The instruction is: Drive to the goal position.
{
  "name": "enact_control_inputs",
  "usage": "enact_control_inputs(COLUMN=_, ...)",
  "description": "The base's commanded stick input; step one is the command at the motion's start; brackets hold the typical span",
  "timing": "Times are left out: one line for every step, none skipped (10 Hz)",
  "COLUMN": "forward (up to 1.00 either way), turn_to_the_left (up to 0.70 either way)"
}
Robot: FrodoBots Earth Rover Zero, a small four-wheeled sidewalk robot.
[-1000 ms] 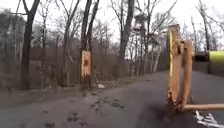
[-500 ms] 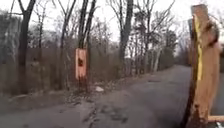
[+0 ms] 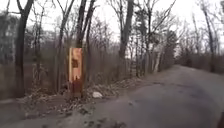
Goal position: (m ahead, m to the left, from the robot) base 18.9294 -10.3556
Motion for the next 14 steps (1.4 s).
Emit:
enact_control_inputs(forward=0.7, turn_to_the_left=-0.35)
enact_control_inputs(forward=0.7, turn_to_the_left=-0.35)
enact_control_inputs(forward=0.7, turn_to_the_left=-0.35)
enact_control_inputs(forward=0.7, turn_to_the_left=-0.35)
enact_control_inputs(forward=0.7, turn_to_the_left=-0.35)
enact_control_inputs(forward=0.7, turn_to_the_left=-0.35)
enact_control_inputs(forward=0.7, turn_to_the_left=-0.35)
enact_control_inputs(forward=0.7, turn_to_the_left=-0.35)
enact_control_inputs(forward=0.7, turn_to_the_left=-0.35)
enact_control_inputs(forward=0.7, turn_to_the_left=-0.35)
enact_control_inputs(forward=0.7, turn_to_the_left=-0.35)
enact_control_inputs(forward=0.7, turn_to_the_left=-0.35)
enact_control_inputs(forward=0.7, turn_to_the_left=-0.35)
enact_control_inputs(forward=0.7, turn_to_the_left=-0.35)
